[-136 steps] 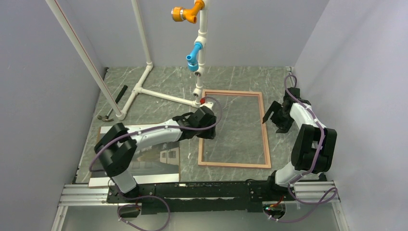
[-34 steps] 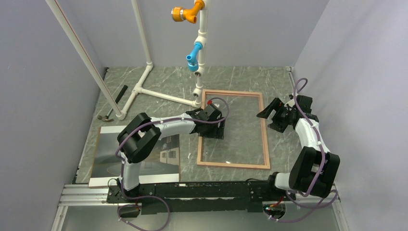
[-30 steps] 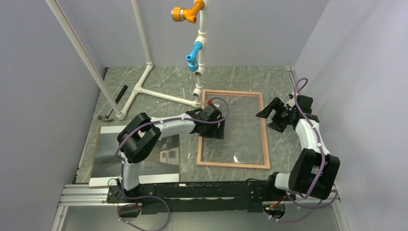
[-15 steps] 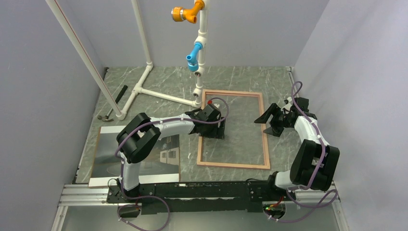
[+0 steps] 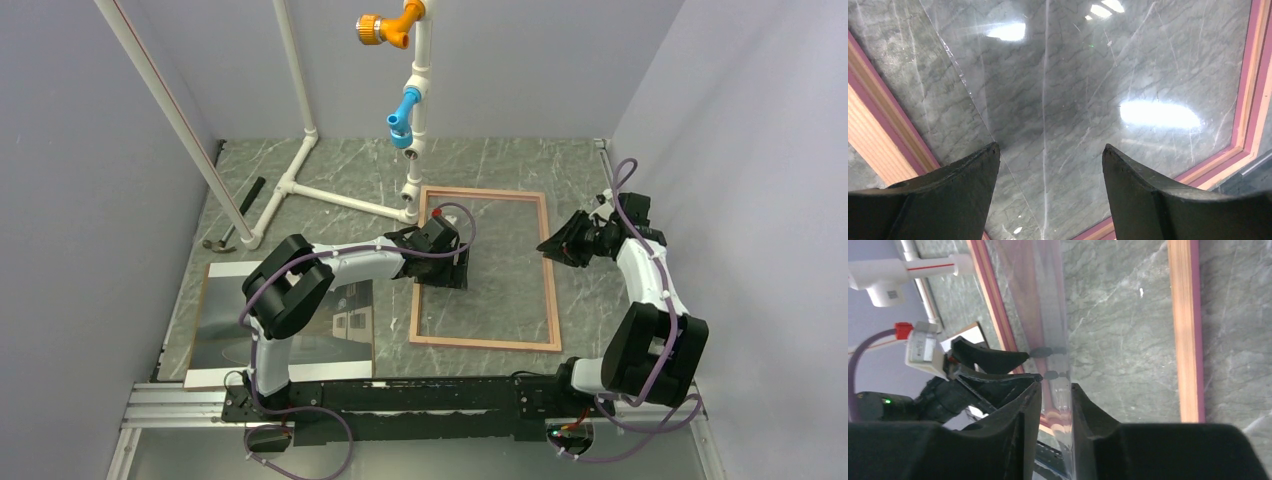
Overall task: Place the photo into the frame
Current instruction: Pick up the photo frame item from the photo frame.
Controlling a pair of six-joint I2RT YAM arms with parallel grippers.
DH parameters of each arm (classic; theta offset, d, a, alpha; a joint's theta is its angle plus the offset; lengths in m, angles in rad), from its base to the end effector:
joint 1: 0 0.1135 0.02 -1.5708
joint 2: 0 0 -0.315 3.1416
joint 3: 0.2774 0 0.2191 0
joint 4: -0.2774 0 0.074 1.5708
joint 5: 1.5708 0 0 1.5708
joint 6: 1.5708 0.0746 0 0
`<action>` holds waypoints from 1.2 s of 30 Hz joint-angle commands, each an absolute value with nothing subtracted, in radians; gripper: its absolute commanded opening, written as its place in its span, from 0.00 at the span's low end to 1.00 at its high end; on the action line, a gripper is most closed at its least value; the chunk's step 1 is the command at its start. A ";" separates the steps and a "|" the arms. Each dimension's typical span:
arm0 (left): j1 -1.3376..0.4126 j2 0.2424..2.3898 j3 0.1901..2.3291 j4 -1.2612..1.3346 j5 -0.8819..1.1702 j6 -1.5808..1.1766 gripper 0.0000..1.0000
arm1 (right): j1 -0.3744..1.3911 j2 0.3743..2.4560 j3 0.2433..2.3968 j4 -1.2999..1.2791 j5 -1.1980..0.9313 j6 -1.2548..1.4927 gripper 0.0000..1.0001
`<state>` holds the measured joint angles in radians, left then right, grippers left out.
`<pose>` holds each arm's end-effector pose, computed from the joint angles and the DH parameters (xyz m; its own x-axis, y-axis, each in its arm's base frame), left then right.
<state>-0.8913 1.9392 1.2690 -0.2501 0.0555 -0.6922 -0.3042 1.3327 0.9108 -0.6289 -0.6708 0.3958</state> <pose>0.2643 -0.3338 0.2053 -0.8942 0.0928 -0.4380 0.2950 0.8580 -0.4205 0.2317 -0.0241 0.2731 -0.7871 0.5637 -0.2505 0.2638 0.6747 0.6893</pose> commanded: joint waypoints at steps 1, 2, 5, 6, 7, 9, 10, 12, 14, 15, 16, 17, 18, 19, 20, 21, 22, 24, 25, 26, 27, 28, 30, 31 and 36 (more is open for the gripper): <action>-0.902 1.932 1.255 -0.236 0.089 -0.687 0.78 | -0.298 1.317 0.973 -0.669 -0.702 0.404 0.22; -0.902 1.931 1.255 -0.237 0.087 -0.686 0.78 | -0.298 1.318 0.979 -0.675 -0.698 0.401 0.15; -0.903 1.911 1.256 -0.240 0.085 -0.681 0.79 | -0.298 1.318 1.000 -0.693 -0.690 0.389 0.02; -0.902 1.897 1.256 -0.240 0.084 -0.681 0.79 | -0.298 1.313 1.009 -0.698 -0.687 0.387 0.00; -0.902 1.880 1.252 -0.236 0.086 -0.678 0.80 | -0.298 1.309 1.018 -0.702 -0.686 0.385 0.00; -0.902 1.828 1.243 -0.226 0.089 -0.677 0.81 | -0.299 1.299 1.045 -0.719 -0.676 0.384 0.00; -0.902 1.798 1.237 -0.222 0.088 -0.676 0.82 | -0.298 1.294 1.057 -0.723 -0.677 0.384 0.00; -0.902 1.732 1.224 -0.218 0.081 -0.672 0.83 | -0.298 1.285 1.083 -0.736 -0.684 0.386 0.00; -0.900 1.668 1.203 -0.222 0.063 -0.669 0.83 | -0.298 1.277 1.107 -0.746 -0.697 0.391 0.00; -0.896 1.640 1.188 -0.222 0.059 -0.668 0.83 | -0.299 1.273 1.117 -0.750 -0.702 0.394 0.00; -0.890 1.612 1.172 -0.217 0.060 -0.671 0.83 | -0.298 1.270 1.124 -0.749 -0.712 0.400 0.00; -0.878 1.590 1.154 -0.217 0.065 -0.678 0.83 | -0.299 1.268 1.133 -0.747 -0.724 0.405 0.00; -0.866 1.567 1.129 -0.219 0.071 -0.683 0.82 | -0.298 1.268 1.142 -0.746 -0.740 0.410 0.00; -0.851 1.547 1.118 -0.229 0.076 -0.692 0.82 | -0.298 1.271 1.150 -0.744 -0.755 0.414 0.00; -0.831 1.531 1.092 -0.247 0.077 -0.704 0.81 | -0.298 1.274 1.160 -0.745 -0.766 0.417 0.00; -0.810 1.515 1.068 -0.259 0.084 -0.719 0.80 | -0.298 1.276 1.167 -0.745 -0.775 0.419 0.00; -0.786 1.499 1.039 -0.260 0.093 -0.730 0.79 | -0.299 1.278 1.172 -0.743 -0.784 0.425 0.00; -0.740 1.458 0.971 -0.235 0.111 -0.750 0.78 | -0.298 1.278 1.174 -0.736 -0.798 0.433 0.00; -0.719 1.450 0.935 -0.216 0.119 -0.757 0.77 | -0.297 1.277 1.173 -0.732 -0.804 0.437 0.00; -0.697 1.441 0.902 -0.198 0.125 -0.763 0.76 | -0.299 1.276 1.167 -0.723 -0.810 0.442 0.00; -0.683 1.438 0.876 -0.187 0.124 -0.768 0.74 | -0.298 1.274 1.159 -0.715 -0.814 0.448 0.00; -0.676 1.439 0.851 -0.176 0.120 -0.772 0.72 | -0.299 1.273 1.149 -0.706 -0.825 0.451 0.00; -0.667 1.452 0.813 -0.145 0.129 -0.775 0.69 | -0.298 1.268 1.131 -0.688 -0.843 0.461 0.00; -0.666 1.464 0.800 -0.132 0.132 -0.777 0.67 | -0.296 1.267 1.121 -0.676 -0.852 0.470 0.00; -0.667 1.526 0.766 -0.046 0.159 -0.786 0.61 | -0.291 1.259 1.084 -0.623 -0.872 0.506 0.00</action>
